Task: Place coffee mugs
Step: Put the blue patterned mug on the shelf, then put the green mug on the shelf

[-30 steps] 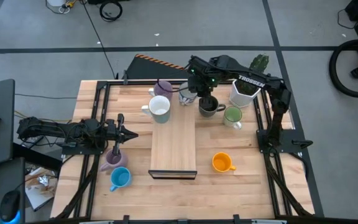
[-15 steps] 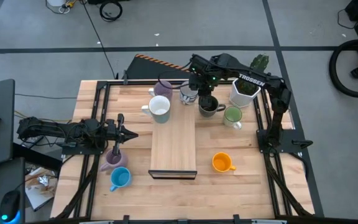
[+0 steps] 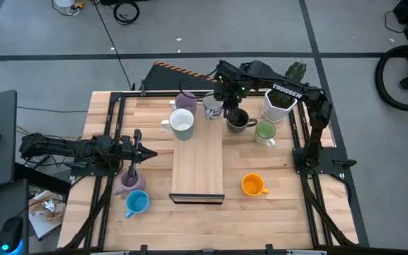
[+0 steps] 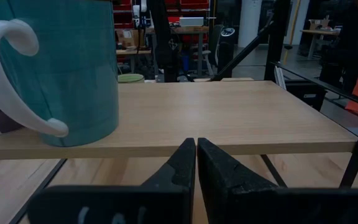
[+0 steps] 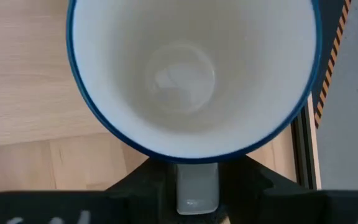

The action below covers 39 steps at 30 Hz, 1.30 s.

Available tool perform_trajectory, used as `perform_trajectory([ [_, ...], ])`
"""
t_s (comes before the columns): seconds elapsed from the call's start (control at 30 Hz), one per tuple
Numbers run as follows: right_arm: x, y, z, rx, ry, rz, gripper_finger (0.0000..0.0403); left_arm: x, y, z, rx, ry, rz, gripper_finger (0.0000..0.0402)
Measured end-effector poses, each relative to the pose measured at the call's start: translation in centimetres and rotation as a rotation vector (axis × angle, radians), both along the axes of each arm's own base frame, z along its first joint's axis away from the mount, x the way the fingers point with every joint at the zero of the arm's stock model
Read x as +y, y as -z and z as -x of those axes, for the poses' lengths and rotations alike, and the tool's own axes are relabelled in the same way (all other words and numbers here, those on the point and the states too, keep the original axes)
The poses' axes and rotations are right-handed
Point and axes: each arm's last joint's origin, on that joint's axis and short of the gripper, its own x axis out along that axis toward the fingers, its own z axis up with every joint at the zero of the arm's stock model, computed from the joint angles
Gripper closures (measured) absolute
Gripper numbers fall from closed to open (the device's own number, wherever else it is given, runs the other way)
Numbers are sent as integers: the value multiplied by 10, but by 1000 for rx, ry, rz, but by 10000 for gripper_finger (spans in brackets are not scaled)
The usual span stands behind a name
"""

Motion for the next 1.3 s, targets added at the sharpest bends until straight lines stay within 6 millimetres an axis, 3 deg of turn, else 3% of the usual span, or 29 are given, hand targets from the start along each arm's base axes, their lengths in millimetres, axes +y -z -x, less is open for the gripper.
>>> perform_trajectory([
  [0.43, -2, -3, -6, -80, 51, -20, 202, 0, 0, 0, 0, 0, 0, 379],
  [1.3, 1, -8, 0, -69, 30, -7, 195, 0, 0, 0, 0, 0, 0, 379],
])
